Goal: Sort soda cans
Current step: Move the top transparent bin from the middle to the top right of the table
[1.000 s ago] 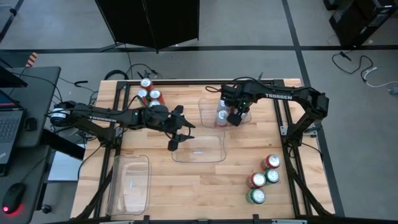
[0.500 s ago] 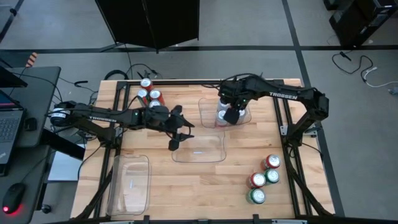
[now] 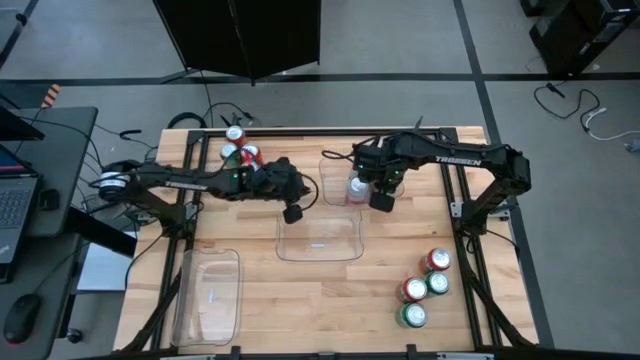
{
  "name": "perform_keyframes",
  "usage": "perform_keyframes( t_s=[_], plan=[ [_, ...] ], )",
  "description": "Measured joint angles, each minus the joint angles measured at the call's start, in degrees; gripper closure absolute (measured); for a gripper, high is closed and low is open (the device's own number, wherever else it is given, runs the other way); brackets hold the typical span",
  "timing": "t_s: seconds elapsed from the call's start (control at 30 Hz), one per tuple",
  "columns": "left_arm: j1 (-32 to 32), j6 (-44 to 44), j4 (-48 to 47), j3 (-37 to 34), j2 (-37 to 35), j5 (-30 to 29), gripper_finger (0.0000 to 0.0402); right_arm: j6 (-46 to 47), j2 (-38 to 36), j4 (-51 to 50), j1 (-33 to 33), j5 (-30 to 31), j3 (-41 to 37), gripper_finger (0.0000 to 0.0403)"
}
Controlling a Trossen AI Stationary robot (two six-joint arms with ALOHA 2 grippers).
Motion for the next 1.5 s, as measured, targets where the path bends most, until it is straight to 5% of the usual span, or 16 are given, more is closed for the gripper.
perform_keyframes(
  t_s=[0.9,1.3,1.5],
  plan=[
    [4.63,4.6,5.55,17.01,25.89,8.16,0.04,6.68,-12.42,5.16,6.06,-0.88,-8.09,0.0403],
    [5.94,4.94,8.39,28.39,35.77,13.69,0.04,8.96,-12.4,21.62,4.83,-1.21,-16.4,0.0403],
    [6.7,5.77,5.79,30.08,35.3,13.78,0.04,9.81,-12.18,31.59,2.06,-3.13,-20.25,0.0403]
  ],
)
